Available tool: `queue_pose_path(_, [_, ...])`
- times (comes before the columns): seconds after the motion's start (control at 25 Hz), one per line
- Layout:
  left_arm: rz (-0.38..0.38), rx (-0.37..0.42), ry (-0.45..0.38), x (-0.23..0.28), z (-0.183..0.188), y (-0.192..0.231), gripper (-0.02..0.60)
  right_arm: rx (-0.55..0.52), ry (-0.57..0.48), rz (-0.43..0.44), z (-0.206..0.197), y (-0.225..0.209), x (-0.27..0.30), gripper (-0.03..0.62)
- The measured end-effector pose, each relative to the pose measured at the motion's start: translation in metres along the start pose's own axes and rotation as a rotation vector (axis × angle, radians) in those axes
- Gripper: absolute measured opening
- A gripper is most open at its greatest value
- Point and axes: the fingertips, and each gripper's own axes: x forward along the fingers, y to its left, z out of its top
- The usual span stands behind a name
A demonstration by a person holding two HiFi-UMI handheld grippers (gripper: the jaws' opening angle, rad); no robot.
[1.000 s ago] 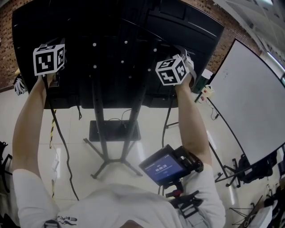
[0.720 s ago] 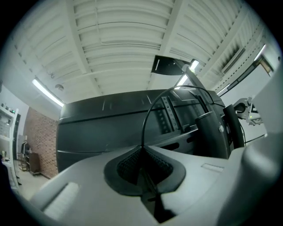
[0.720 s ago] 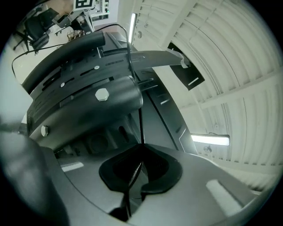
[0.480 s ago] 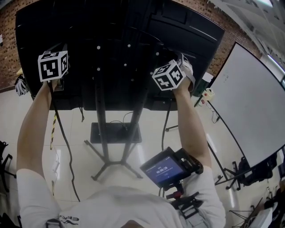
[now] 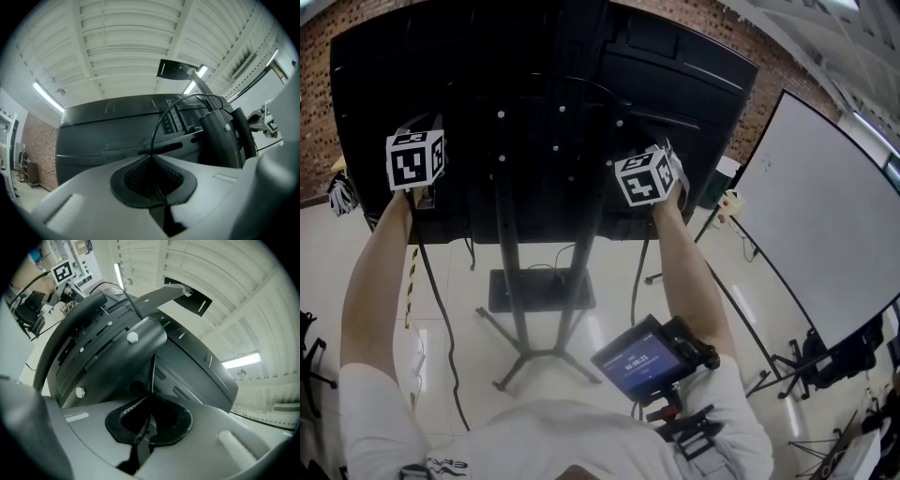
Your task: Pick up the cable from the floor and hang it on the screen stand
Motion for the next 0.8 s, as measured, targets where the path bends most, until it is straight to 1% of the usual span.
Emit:
queue_pose_path(0.12, [-0.012, -0.006, 0.009, -0.001, -0.007, -0.002, 0.012, 0.111, -0.038, 0.053, -0.001, 0.007, -0.002, 0.021])
queue_pose_path(0.28, [-0.032, -0.026, 0.028, 0.001, -0.019, -0.004, 0.012, 0.258, -0.073, 0.098, -0.003, 0.014, -0.007, 0.021])
queue_pose_path(0.48, [-0.075, -0.091, 0.021, -0.002, -0.035, -0.004, 0.012, 0.424, -0.135, 0.154, -0.004, 0.021, -0.008, 0.023])
queue_pose_path(0.56, [-0.090, -0.103, 0.015, -0.004, -0.040, -0.006, 0.012, 0.497, -0.160, 0.181, -0.004, 0.022, -0.008, 0.024])
queue_pose_path(0.64, [-0.097, -0.111, 0.008, -0.004, -0.042, -0.008, 0.011, 0.534, -0.174, 0.193, -0.004, 0.023, -0.008, 0.025])
queue_pose_path(0.8, [-0.101, -0.141, 0.000, -0.004, -0.041, -0.007, 0.011, 0.534, -0.175, 0.191, -0.004, 0.024, -0.008, 0.025])
